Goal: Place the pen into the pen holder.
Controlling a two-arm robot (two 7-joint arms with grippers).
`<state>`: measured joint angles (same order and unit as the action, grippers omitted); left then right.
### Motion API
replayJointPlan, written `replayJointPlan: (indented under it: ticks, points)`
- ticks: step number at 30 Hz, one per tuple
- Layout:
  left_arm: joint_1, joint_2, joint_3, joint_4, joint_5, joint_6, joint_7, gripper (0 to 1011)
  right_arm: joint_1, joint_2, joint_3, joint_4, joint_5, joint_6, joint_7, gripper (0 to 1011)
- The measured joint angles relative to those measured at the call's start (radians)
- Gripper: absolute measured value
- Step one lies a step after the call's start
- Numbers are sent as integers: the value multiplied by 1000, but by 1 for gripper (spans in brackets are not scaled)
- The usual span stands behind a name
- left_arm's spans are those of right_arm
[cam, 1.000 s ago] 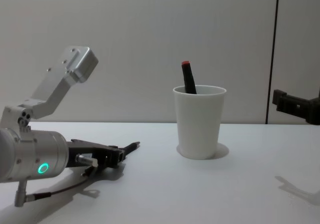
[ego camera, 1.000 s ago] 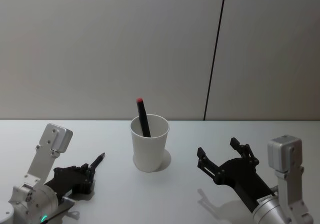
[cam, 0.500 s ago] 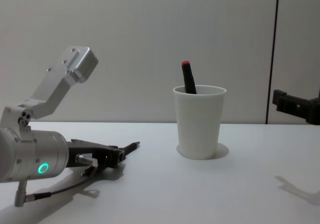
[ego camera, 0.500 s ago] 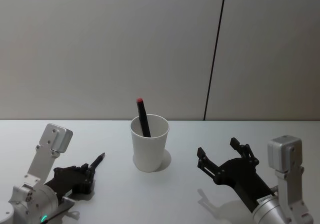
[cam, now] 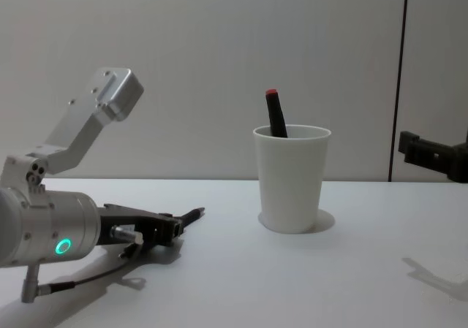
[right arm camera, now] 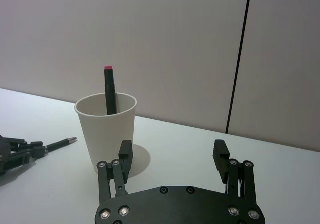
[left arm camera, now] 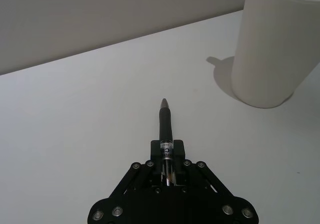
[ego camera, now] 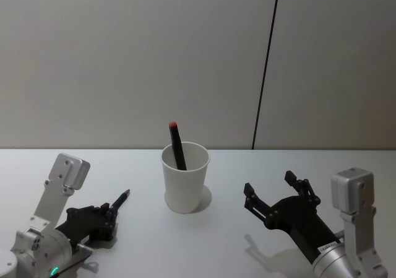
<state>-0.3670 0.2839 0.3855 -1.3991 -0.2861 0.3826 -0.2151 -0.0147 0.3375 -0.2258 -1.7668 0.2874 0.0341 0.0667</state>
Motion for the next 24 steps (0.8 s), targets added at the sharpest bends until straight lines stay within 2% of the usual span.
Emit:
replayJointPlan:
  ticks: [24]
  points:
    - [0,0,0,0,0,0,0,146,0,0,0,0,0,0,0,1001]
